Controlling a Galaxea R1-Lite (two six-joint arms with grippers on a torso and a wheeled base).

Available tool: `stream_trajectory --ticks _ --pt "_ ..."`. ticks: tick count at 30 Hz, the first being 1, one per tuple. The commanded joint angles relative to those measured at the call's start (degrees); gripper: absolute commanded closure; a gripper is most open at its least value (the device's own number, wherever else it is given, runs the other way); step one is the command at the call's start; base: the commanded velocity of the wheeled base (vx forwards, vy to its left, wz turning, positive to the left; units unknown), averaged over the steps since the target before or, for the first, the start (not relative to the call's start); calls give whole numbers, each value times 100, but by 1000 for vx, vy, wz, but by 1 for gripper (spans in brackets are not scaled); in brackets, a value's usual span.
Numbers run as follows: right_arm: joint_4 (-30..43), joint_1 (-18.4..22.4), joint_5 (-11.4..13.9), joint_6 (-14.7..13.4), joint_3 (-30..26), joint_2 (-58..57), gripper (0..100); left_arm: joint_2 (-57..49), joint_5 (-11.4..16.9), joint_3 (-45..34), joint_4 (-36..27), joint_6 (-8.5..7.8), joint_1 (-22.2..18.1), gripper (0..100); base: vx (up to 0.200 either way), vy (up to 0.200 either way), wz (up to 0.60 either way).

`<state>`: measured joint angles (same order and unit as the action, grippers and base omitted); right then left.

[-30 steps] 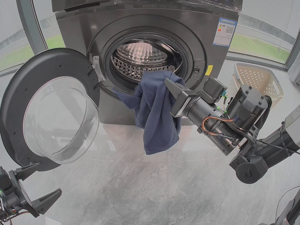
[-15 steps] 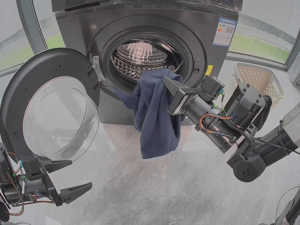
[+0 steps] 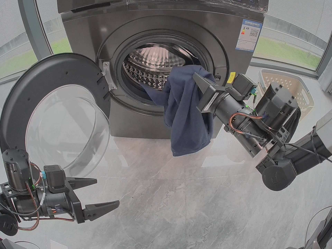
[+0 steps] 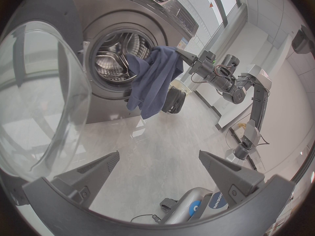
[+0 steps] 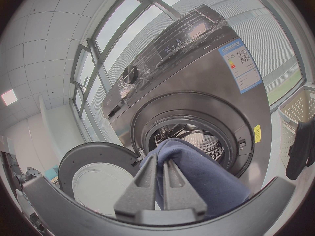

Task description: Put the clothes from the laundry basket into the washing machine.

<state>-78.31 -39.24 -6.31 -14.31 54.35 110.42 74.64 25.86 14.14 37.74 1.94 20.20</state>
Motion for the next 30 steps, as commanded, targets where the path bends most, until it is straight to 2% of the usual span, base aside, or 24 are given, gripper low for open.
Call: stream_trajectory --ticks 1,6,11,18,22,25,30 --pt "-17 -198 7 16 -12 58 100 736 -10 414 49 70 309 0 0 0 0" --pt "-44 -233 60 16 -12 67 100 1395 -2 678 260 87 353 0 0 0 0" --pt "-35 -321 95 16 -12 50 100 1975 -2 757 787 96 397 0 0 0 0" --pt "-44 -523 87 16 -12 76 100 2678 -2 827 1561 202 397 0 0 0 0" --pt "-44 -629 78 16 -21 76 100 3065 -2 906 2018 325 406 0 0 0 0" --pt "-44 -629 78 16 -21 76 100 3162 -10 1003 2071 421 459 0 0 0 0" --pt "-53 -629 69 7 -21 67 100 3425 -19 1214 2071 439 476 0 0 0 0"
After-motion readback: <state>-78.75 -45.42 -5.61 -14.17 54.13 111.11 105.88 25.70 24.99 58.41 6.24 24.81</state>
